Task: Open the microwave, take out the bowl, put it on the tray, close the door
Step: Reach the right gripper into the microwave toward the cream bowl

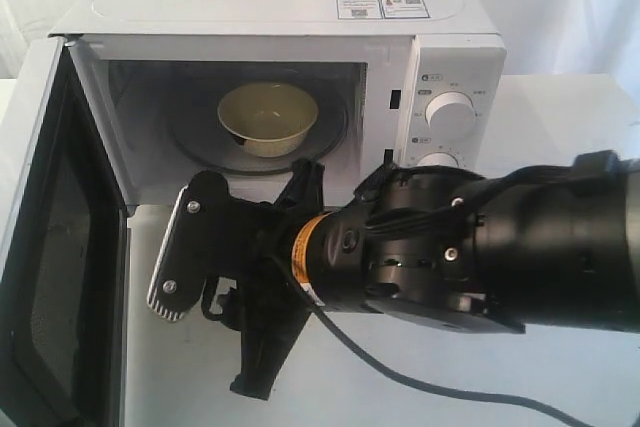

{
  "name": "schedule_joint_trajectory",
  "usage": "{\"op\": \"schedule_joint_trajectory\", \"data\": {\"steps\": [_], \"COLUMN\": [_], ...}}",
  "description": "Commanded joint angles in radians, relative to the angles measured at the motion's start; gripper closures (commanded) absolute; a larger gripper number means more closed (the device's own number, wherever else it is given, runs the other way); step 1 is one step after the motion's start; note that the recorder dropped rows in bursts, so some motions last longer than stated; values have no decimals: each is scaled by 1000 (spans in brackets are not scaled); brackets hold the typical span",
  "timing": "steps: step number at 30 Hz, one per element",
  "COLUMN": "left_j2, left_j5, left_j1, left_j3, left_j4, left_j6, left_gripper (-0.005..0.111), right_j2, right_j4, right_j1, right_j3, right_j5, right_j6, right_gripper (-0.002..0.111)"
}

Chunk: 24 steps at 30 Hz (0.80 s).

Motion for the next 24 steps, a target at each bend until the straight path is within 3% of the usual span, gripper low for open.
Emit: {"op": "schedule_joint_trajectory", "data": {"steps": [1, 10, 16, 24], "left_j2": [-5, -5, -5, -5], "left_j5": [4, 4, 4, 4], "left_j1": [5, 5, 5, 5], "left_j3": [2, 2, 2, 2], "left_j4": [-5, -5, -5, -5], "left_j6": [-1, -1, -1, -1], "left_gripper": [107, 107, 107, 107], "right_j2": [50, 68, 79, 97], "right_j4": [-22, -19, -33, -101], "right_j1": [-3, -42, -87, -129], "right_j3": [-31, -98, -100, -104], "right_j5": [-25, 168, 147, -4], "right_j6": [244, 304, 288, 77], "right_gripper": [60, 60, 60, 60]}}
